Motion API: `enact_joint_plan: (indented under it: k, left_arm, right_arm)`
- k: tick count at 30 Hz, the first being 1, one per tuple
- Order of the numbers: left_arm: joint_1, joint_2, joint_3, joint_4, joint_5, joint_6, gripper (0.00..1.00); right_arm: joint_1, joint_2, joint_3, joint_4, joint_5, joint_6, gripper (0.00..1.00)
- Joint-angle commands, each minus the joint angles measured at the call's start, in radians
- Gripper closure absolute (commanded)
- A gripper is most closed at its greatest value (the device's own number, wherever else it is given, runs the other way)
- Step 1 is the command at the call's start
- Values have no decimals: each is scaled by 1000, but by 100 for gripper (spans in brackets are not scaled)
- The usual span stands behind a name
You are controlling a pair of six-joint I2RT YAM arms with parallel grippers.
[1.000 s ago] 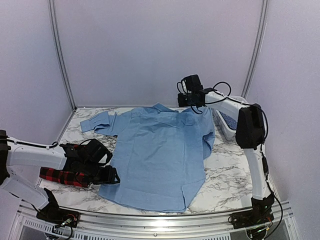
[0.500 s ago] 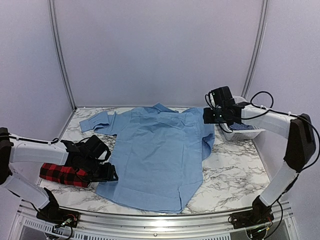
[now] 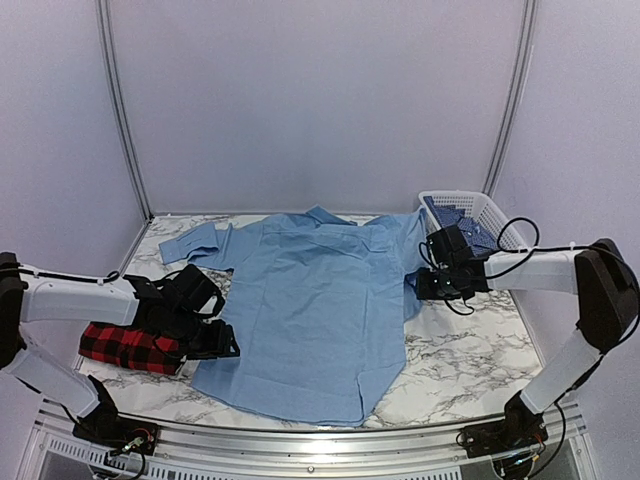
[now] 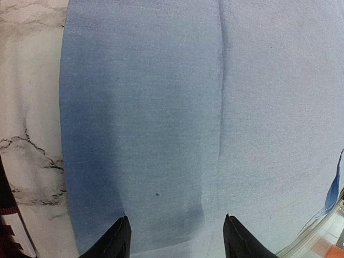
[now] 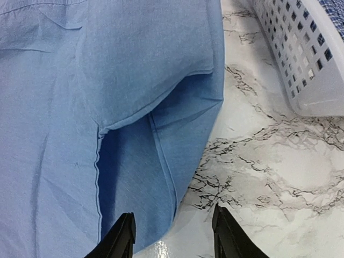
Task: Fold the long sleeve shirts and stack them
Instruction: Adjust the flattened shirt at the center of the board.
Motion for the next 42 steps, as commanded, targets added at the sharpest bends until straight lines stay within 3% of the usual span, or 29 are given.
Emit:
enact_joint_plan:
  k: [1, 7, 11, 17, 28, 35, 42]
  left_arm:
    - [6, -10, 18, -32, 1, -3, 40]
    - [7, -21, 27, -35, 1, -8, 40]
    - [6, -28, 28, -37, 2, -9, 40]
    - [6, -37, 23, -39, -5, -9, 40]
    - [7, -45, 6, -39, -8, -10, 40]
    - [6, -57, -1, -38, 0, -10, 39]
    - [6, -56, 8, -39, 9, -9, 39]
  right_arm:
    - [-8, 56, -6, 92, -32, 44, 56]
    - [-10, 137, -33, 166, -20, 75, 60]
    - [-9, 181, -10, 160, 13, 84, 68]
    - [-9, 143, 56, 71, 96, 65, 100]
    - [-9, 17, 371, -286, 338, -136, 100]
    - [-9, 5, 560, -465, 357, -266, 100]
    - [63, 45, 469, -530, 264, -247, 100]
